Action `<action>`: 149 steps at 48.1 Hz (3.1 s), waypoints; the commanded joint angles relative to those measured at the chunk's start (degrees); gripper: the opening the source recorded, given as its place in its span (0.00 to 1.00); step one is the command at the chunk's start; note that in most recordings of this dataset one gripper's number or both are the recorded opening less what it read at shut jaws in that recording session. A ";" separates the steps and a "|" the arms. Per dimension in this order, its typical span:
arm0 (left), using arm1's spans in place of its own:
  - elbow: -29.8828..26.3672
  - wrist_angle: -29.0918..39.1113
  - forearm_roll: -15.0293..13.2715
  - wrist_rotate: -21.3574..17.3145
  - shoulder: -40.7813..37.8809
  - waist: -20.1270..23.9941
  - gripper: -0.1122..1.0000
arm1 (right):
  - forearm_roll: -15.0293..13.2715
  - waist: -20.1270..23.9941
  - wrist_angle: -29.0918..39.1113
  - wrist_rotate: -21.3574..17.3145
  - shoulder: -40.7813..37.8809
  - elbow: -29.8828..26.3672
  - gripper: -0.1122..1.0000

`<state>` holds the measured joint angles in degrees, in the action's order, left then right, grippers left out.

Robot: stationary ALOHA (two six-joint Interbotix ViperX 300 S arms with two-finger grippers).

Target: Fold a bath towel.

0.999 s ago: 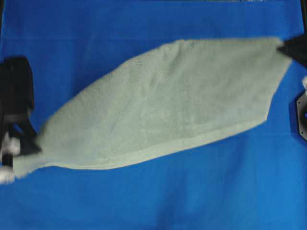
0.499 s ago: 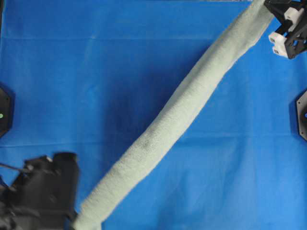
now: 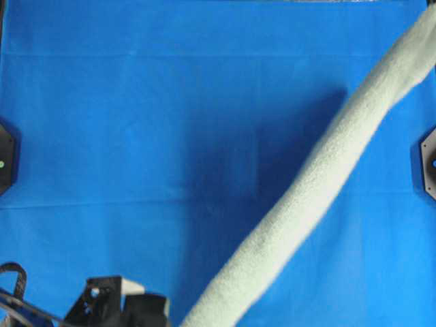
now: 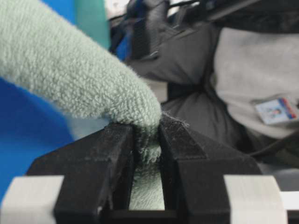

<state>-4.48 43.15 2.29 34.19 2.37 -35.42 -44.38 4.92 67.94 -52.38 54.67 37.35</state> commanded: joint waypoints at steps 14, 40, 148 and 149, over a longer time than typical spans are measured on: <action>12.74 0.97 0.09 3.43 6.59 4.57 0.21 | -4.75 -15.03 -3.87 0.18 -21.27 2.11 0.19; 56.25 -11.34 -0.09 19.60 16.26 14.24 0.21 | -4.92 -34.19 -46.41 5.01 -60.91 -8.88 0.19; 55.11 -12.83 0.09 3.16 27.51 23.20 0.85 | 7.38 -37.97 -50.80 6.42 -52.82 17.14 0.64; 55.11 -12.83 0.09 3.16 27.51 23.20 0.85 | 7.47 -37.88 -50.71 6.42 -52.82 17.23 0.60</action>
<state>51.77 30.76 2.20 37.44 29.71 -12.39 -36.83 -32.08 16.88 -45.88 2.99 54.05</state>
